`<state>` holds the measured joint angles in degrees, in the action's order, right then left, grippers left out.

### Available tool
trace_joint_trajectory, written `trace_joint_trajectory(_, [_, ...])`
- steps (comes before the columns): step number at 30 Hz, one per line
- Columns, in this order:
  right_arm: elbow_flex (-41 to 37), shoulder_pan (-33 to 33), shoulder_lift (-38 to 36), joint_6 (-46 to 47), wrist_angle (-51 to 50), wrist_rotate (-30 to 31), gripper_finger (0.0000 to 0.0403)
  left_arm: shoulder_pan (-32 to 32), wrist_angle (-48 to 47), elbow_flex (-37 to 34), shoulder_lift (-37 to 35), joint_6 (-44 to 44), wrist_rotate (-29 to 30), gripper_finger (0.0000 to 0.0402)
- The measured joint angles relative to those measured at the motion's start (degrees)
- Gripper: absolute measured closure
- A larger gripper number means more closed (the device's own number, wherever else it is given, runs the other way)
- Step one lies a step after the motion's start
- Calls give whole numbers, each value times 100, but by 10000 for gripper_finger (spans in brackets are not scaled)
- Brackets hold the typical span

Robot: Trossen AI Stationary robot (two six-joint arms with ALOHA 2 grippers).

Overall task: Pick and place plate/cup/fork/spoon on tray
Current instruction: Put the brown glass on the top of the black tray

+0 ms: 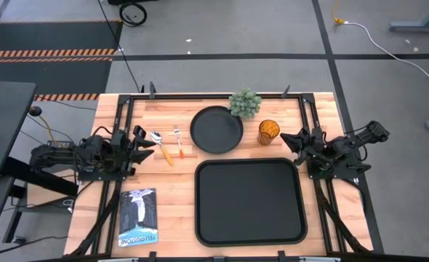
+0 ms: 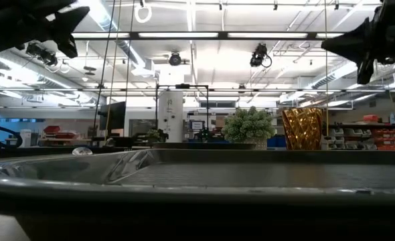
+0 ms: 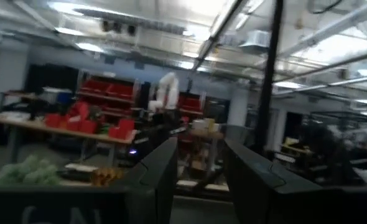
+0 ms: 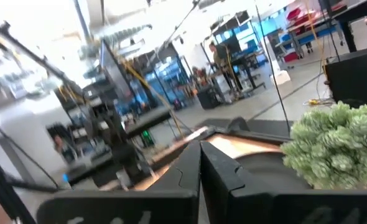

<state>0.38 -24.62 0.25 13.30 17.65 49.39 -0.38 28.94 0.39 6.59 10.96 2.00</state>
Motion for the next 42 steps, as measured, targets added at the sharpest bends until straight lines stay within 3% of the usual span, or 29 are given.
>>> trace_joint_trajectory(3, [-1, 9, 1, -108, 338, 88, 387, 4, 73, 0, 398, -16, 96, 267])
trace_joint_trajectory(9, [0, 191, 0, -336, 807, 940, 387, 1, 876, -1, 1532, 349, 239, 267])
trace_joint_trajectory(12, [0, 327, 14, -281, 796, 877, 387, 2, 1452, 12, 2167, 363, 724, 267])
trace_joint_trajectory(19, [0, 475, 164, -239, 768, 498, 389, 6, 1748, 574, 3515, 380, 2164, 267])
trace_joint_trajectory(22, [56, 502, 206, -101, 417, 506, 396, 56, 1736, 944, 4101, 369, 2470, 267])
trace_joint_trajectory(30, [765, 729, 216, 584, -1669, 539, 395, 330, 1640, 2039, 5667, 306, 2442, 267])
trace_joint_trajectory(42, [1338, 1199, 216, 2082, -4212, 541, 394, 1004, 1513, 3517, 7629, 273, 910, 267])
